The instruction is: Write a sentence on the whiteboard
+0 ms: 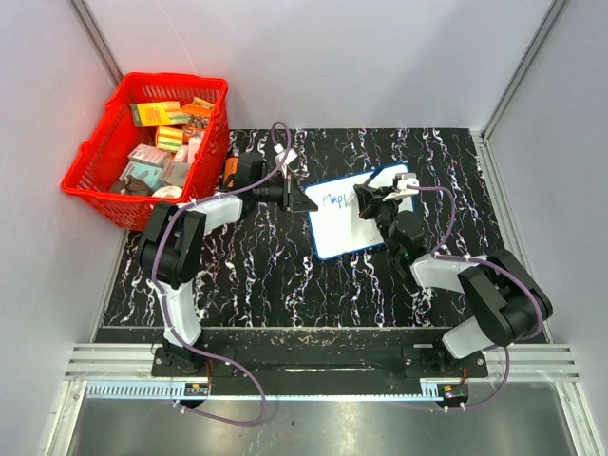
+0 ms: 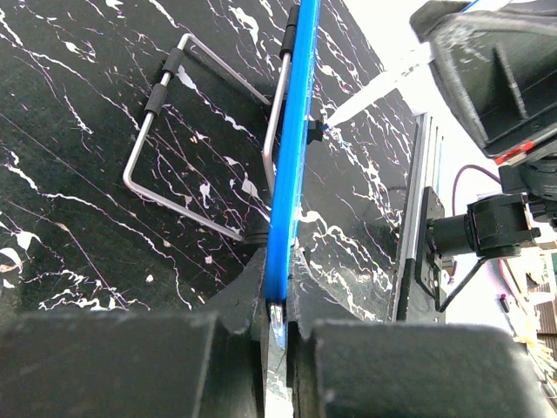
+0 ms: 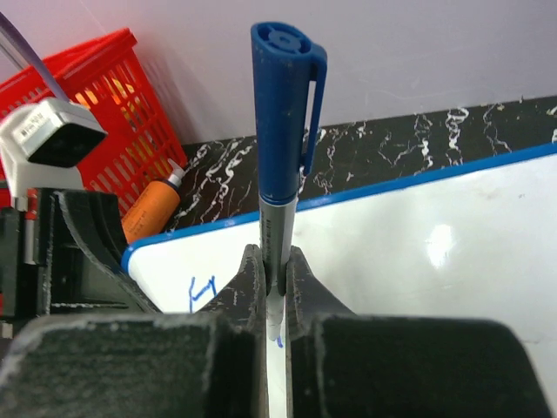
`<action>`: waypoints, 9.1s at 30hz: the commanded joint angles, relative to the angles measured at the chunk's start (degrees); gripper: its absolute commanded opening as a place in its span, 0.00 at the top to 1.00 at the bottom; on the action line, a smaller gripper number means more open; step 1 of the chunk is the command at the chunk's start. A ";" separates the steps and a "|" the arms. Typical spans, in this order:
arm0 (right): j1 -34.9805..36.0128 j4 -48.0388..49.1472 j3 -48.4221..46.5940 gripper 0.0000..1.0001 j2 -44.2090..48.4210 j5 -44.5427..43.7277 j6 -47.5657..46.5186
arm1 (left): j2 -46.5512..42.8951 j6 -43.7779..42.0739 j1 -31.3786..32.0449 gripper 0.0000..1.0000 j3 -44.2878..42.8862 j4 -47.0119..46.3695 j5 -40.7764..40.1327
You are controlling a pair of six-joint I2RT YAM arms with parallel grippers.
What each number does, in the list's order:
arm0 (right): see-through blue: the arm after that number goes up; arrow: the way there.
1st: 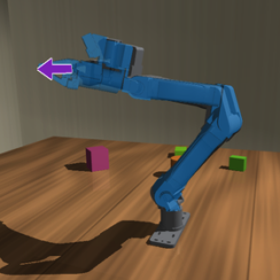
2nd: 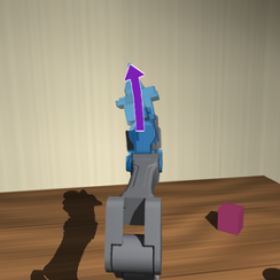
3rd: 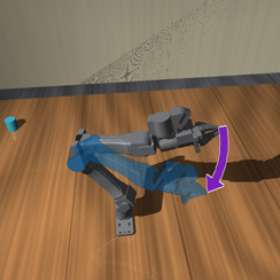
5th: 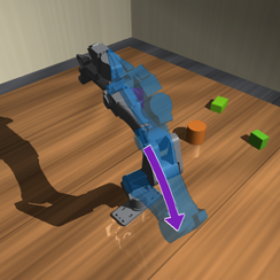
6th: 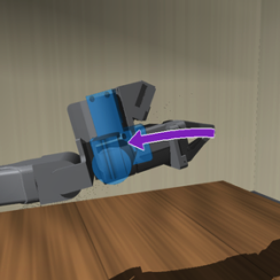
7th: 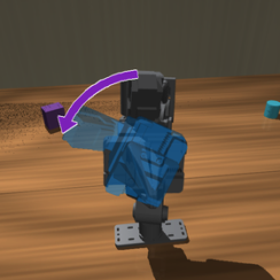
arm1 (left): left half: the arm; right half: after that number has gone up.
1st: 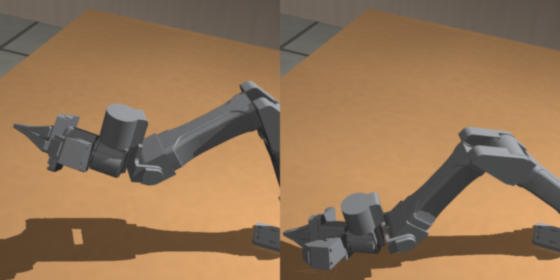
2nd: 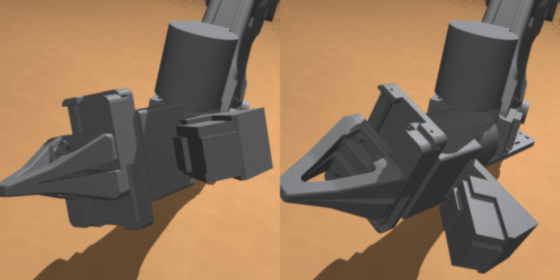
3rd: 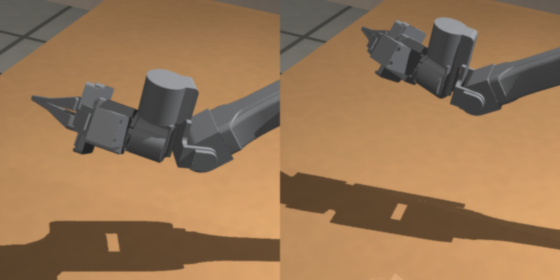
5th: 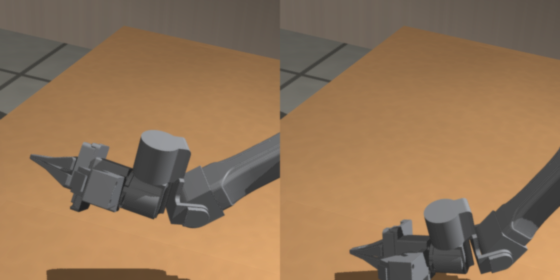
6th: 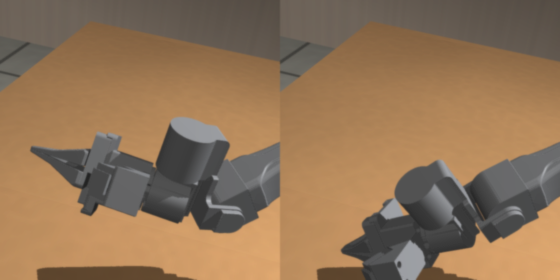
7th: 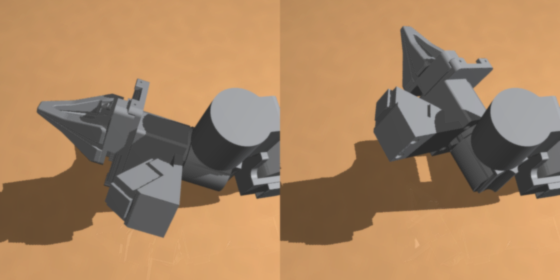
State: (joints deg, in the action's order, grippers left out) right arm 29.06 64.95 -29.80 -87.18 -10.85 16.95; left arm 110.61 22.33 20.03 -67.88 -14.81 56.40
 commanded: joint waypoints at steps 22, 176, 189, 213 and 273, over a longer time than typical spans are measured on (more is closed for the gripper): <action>-0.23 -1.49 -7.73 1.00 -1.94 -2.07 -2.45 | -0.13 -6.15 0.80 1.00 1.17 2.68 -5.78; -7.17 0.09 -7.29 1.00 1.57 8.39 3.71 | -1.18 -9.76 1.50 1.00 0.55 7.42 -7.80; -7.09 -2.81 -8.26 1.00 -1.59 5.93 4.23 | -1.53 -9.85 1.50 1.00 0.82 7.34 -7.89; -7.26 -1.67 -5.53 1.00 1.04 4.97 3.53 | -1.36 -9.67 1.50 1.00 0.99 7.16 -7.97; -7.18 -5.44 -5.36 1.00 -0.19 0.75 2.30 | -1.62 -10.02 1.59 1.00 1.52 7.16 -8.32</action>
State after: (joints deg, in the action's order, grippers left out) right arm 22.00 60.27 -35.03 -88.36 -6.68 21.26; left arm 109.10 19.66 20.78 -67.79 -11.55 55.27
